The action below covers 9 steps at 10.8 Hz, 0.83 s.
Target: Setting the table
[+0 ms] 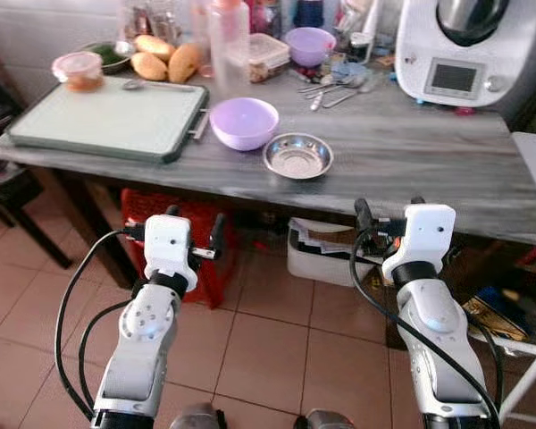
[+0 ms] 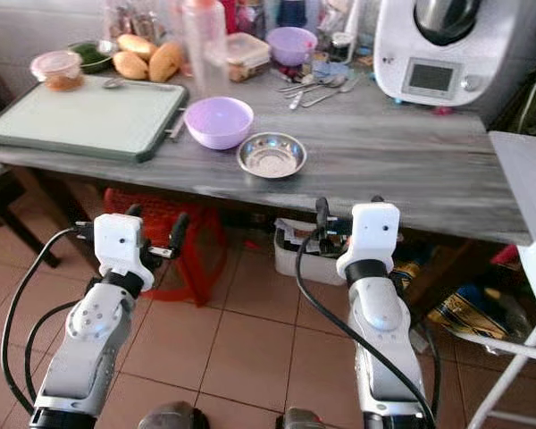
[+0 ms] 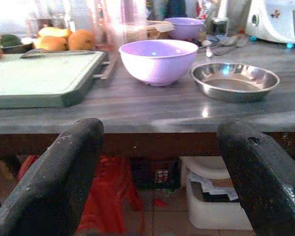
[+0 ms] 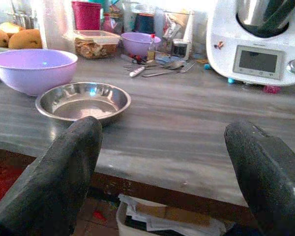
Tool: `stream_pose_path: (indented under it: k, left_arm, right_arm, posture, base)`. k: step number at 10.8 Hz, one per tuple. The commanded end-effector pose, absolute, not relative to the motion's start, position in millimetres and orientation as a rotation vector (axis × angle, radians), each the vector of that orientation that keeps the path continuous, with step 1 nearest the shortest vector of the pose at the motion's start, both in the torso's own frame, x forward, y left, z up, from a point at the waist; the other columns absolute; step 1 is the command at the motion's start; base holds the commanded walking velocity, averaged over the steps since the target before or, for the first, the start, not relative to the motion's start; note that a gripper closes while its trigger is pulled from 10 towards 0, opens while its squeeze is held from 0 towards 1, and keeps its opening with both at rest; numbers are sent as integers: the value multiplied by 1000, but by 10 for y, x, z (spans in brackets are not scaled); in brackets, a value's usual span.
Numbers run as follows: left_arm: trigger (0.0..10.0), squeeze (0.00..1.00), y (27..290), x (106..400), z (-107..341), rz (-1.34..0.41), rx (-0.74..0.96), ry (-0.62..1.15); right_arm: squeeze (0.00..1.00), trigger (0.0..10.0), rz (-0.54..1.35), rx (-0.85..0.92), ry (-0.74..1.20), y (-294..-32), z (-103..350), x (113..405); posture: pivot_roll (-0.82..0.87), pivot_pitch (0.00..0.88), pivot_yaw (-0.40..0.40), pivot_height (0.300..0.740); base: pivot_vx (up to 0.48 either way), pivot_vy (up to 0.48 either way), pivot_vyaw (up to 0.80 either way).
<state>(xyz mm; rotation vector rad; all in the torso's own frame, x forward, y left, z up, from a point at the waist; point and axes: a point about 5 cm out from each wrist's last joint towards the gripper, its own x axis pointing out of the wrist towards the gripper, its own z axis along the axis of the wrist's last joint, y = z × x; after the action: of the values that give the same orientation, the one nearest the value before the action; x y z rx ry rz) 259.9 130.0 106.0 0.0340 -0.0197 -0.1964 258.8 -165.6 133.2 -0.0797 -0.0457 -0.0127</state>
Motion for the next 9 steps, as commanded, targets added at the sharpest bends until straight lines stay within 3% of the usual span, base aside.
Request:
stream_pose_path:
  k: [1,9]
  left_arm:
    - [10000,0,1292,2599,1075,-202,38,-19]
    - [10000,0,1311,2626,1106,-201,44,-25]
  right_arm:
    - [0,10000,-17,-75,-48,-1673,1339,2599]
    - [0,10000,-21,-50,-48,-1634,1331,2614]
  posture:
    - [9,0,11,740]
    - [14,0,21,740]
  base:
    - [-296,0,0]
    - [-288,0,0]
